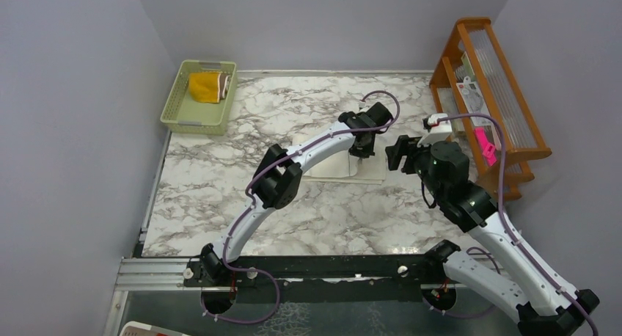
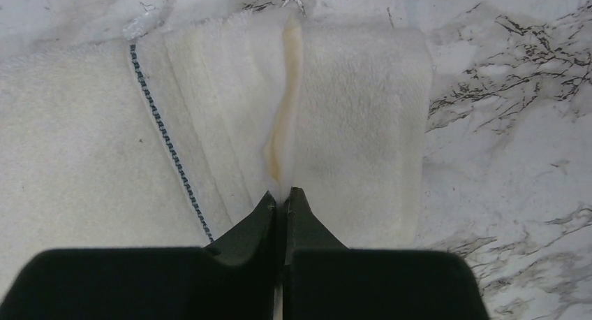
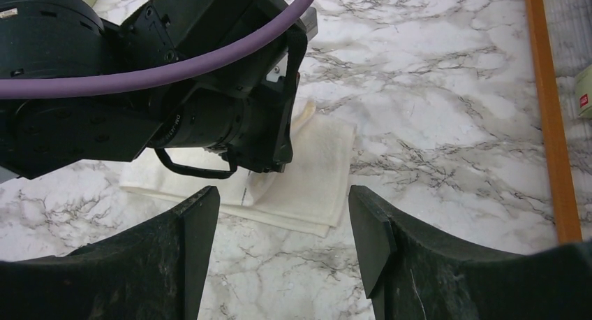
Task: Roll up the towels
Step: Fold the towel at the center of the board.
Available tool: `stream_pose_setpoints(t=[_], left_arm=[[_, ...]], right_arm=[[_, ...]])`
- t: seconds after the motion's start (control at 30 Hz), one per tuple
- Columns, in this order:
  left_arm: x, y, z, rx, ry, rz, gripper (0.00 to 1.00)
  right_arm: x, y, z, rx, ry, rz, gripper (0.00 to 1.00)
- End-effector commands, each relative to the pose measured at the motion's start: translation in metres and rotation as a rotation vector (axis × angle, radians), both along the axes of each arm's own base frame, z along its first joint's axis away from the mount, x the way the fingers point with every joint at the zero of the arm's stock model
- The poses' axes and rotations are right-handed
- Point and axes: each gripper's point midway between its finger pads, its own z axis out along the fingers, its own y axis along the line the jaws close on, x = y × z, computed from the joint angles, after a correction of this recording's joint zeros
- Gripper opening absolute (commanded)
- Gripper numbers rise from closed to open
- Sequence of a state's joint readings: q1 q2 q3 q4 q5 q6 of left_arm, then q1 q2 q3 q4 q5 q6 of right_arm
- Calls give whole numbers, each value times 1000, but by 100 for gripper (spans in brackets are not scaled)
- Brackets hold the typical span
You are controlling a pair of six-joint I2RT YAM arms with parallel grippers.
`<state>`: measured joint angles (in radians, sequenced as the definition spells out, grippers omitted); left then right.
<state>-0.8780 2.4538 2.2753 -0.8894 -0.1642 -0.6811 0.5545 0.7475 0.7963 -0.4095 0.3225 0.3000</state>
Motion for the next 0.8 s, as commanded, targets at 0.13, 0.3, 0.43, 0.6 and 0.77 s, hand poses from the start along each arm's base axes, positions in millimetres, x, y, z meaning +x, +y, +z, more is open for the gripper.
stream_pose_setpoints(t=[0.13, 0.3, 0.43, 0.6, 0.77], left_arm=[[7, -20, 70, -190, -135, 63, 0], [6, -20, 97, -258, -182, 90, 0], [3, -25, 104, -287, -188, 81, 0], [-2, -37, 94, -296, -168, 62, 0], [-5, -45, 69, -277, -130, 46, 0]], right_arm=[[-7, -3, 5, 0, -10, 18, 69], [-9, -4, 10, 7, -25, 19, 69], [-10, -5, 16, 14, -43, 20, 69], [-11, -6, 18, 10, -48, 20, 69], [-13, -8, 18, 6, -49, 18, 69]])
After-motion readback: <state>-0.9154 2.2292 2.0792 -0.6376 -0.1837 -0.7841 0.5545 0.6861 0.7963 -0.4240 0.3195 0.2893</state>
